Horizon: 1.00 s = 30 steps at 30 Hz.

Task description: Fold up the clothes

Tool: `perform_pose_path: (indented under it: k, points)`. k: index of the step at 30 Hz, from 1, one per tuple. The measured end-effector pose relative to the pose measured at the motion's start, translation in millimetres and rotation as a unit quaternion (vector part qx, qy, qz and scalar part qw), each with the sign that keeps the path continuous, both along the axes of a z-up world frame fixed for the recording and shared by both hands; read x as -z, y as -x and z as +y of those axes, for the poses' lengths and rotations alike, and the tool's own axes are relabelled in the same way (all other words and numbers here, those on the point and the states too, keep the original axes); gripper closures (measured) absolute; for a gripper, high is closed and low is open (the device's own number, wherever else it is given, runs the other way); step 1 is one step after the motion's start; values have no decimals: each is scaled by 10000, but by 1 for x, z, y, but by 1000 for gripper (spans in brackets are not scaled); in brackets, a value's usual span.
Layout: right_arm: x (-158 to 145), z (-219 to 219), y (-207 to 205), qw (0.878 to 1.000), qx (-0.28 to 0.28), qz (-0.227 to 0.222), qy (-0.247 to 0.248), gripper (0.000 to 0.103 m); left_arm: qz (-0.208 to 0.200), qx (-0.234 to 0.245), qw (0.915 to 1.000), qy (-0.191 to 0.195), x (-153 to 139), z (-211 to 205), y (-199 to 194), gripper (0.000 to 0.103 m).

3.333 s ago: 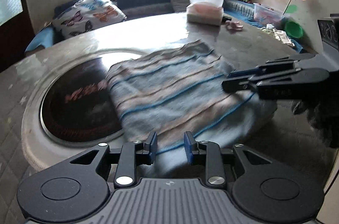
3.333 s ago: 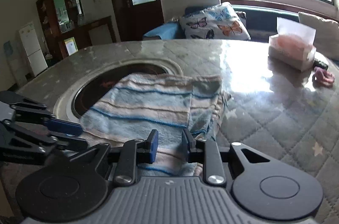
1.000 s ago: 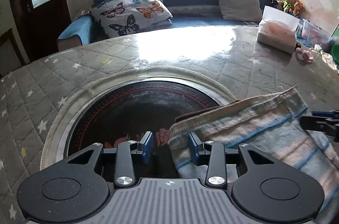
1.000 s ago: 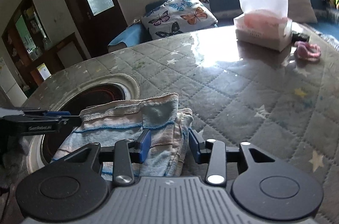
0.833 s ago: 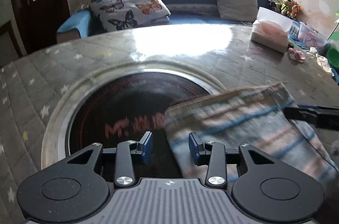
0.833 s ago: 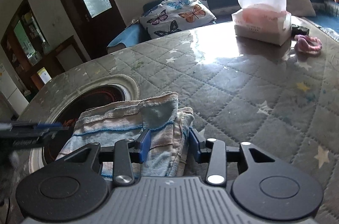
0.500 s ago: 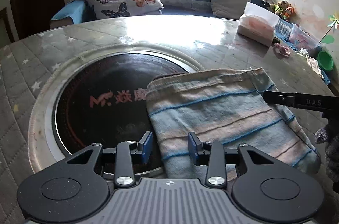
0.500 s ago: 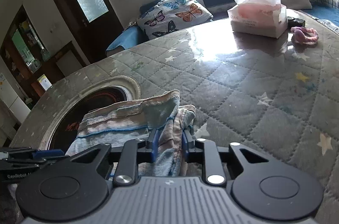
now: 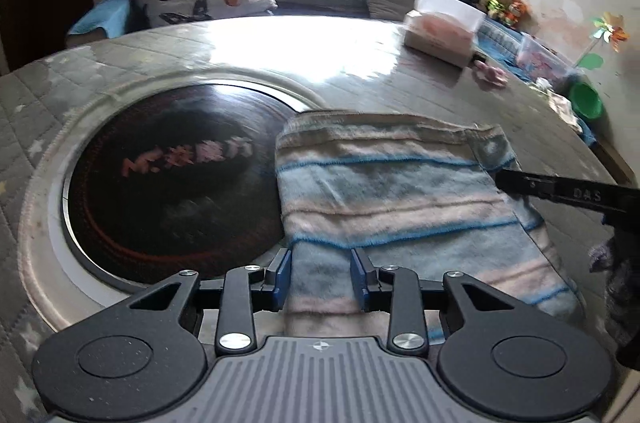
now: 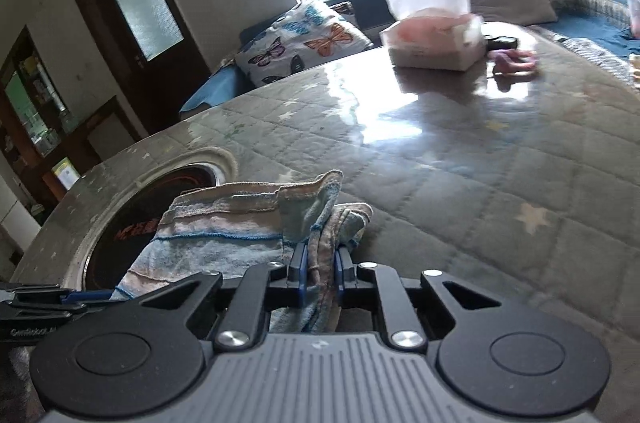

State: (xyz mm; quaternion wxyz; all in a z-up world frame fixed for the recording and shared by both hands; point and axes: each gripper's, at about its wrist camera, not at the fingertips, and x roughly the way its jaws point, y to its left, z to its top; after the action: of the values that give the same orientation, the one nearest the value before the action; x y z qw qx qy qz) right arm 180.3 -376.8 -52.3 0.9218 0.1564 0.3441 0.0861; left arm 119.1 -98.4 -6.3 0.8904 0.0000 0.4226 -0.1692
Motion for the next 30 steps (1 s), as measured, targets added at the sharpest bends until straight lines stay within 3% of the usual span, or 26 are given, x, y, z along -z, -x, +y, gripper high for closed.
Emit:
perform_pose_path:
  k: [8, 12, 17, 23, 26, 30]
  points:
    - [-6, -35, 29, 9992, 338, 46, 225, 90, 60, 527, 9985, 120, -2, -28, 28, 66]
    - [-5, -48, 34, 9992, 381, 133, 66, 77, 109, 347, 9992, 158, -3, -27, 18, 67]
    - [1, -53, 37, 9985, 451, 190, -233, 72, 150, 308, 9993, 135, -1, -28, 6, 66]
    - [5, -43, 40, 9981, 532, 136, -285, 74, 155, 323, 9993, 115, 0, -32, 3, 66]
    - [7, -42, 41, 9978, 549, 131, -358, 85, 165, 306, 9993, 136, 0, -32, 3, 77]
    - [6, -46, 46, 9964, 611, 74, -591, 90, 96, 321, 9993, 164, -8, -37, 3, 93]
